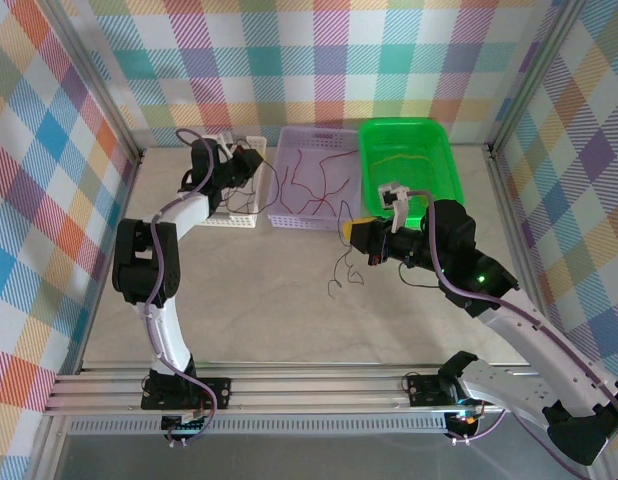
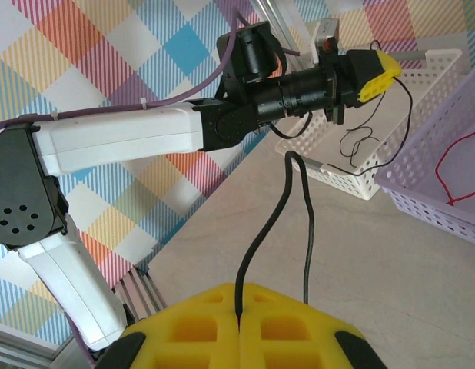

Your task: Untangle the cables

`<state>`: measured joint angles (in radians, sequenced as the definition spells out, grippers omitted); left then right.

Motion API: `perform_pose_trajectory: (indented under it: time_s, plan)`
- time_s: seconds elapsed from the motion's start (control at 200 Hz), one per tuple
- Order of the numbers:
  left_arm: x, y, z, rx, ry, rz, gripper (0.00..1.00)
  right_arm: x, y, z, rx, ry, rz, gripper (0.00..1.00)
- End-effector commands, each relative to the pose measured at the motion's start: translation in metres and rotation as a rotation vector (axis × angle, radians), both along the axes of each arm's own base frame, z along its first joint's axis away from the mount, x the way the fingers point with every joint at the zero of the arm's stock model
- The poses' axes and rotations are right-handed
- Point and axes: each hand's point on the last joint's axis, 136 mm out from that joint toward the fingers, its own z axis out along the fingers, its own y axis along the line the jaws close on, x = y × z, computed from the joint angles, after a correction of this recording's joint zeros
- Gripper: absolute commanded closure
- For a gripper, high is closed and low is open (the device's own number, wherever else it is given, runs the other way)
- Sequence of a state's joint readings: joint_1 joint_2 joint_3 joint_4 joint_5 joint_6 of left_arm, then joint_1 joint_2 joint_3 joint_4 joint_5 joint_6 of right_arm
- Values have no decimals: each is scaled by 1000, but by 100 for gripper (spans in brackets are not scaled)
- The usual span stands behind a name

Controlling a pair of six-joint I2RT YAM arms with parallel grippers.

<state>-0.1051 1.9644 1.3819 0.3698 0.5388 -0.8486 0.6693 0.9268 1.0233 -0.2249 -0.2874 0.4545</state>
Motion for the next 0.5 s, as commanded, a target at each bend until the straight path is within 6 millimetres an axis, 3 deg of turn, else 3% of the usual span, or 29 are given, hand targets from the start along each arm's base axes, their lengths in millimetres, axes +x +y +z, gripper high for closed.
perform_pose_trajectory:
  time_s: [0.0, 0.27, 0.495]
  plan:
    - [1, 17, 24, -22, -71, 21, 100, -1, 1, 16, 20, -59, 3, 100]
    - [17, 50, 29, -34, -75, 72, 100, 0, 8, 13, 19, -49, 17, 100]
    - [36, 54, 15, 25, -37, 72, 100, -2, 12, 9, 9, -43, 26, 100]
